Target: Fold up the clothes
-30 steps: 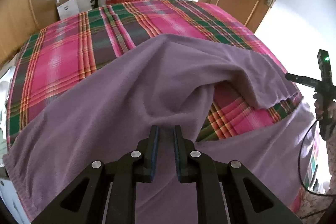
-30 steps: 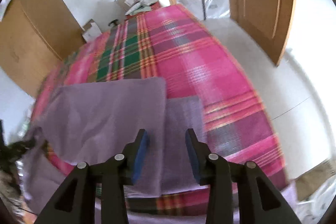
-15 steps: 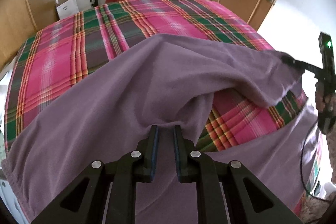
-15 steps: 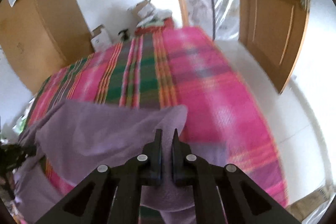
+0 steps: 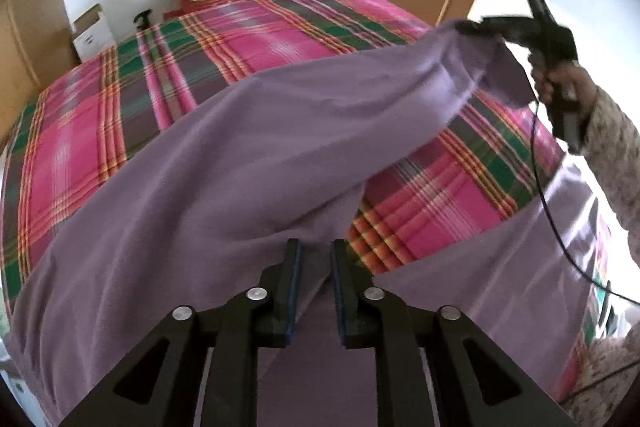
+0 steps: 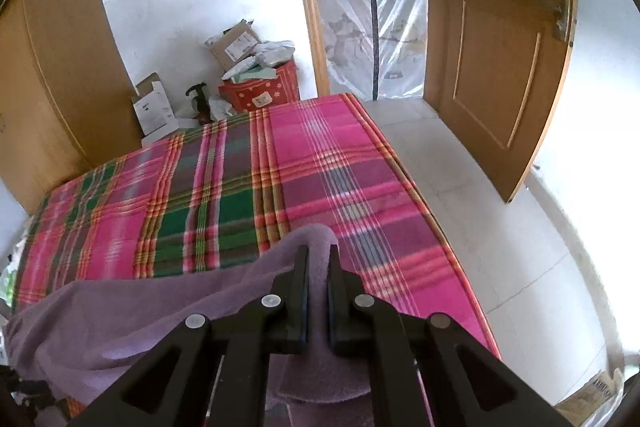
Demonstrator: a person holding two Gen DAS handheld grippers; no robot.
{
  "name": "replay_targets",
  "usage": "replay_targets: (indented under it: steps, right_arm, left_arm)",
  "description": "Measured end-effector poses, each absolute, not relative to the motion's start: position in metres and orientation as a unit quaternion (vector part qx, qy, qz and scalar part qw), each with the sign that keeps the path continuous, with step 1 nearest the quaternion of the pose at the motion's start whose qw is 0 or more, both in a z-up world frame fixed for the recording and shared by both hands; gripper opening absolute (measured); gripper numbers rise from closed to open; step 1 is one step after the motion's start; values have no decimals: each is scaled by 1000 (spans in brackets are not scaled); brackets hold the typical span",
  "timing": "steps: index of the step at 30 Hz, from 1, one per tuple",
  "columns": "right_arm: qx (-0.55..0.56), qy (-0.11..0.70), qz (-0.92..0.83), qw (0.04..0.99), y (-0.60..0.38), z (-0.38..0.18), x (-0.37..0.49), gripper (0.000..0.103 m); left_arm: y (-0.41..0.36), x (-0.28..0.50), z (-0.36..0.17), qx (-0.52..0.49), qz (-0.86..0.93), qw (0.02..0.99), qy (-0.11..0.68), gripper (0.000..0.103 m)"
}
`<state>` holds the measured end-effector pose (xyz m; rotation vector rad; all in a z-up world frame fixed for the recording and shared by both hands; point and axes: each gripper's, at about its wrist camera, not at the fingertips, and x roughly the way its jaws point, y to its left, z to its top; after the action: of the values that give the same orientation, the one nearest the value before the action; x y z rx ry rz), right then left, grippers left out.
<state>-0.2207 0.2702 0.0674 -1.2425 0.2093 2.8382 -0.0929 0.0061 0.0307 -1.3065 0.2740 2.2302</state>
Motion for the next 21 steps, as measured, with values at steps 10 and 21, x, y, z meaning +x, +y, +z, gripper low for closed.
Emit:
replay_targets:
  steps: [10,21]
  right_arm:
    - [-402,57,914,26,262,67,-237,7]
    - [-405,59,912,30,264,68,-237,7]
  left_arm:
    - [34,-94,23,-481,825,237,178,31]
    - [17,-92,33,-482,820,261,162,5]
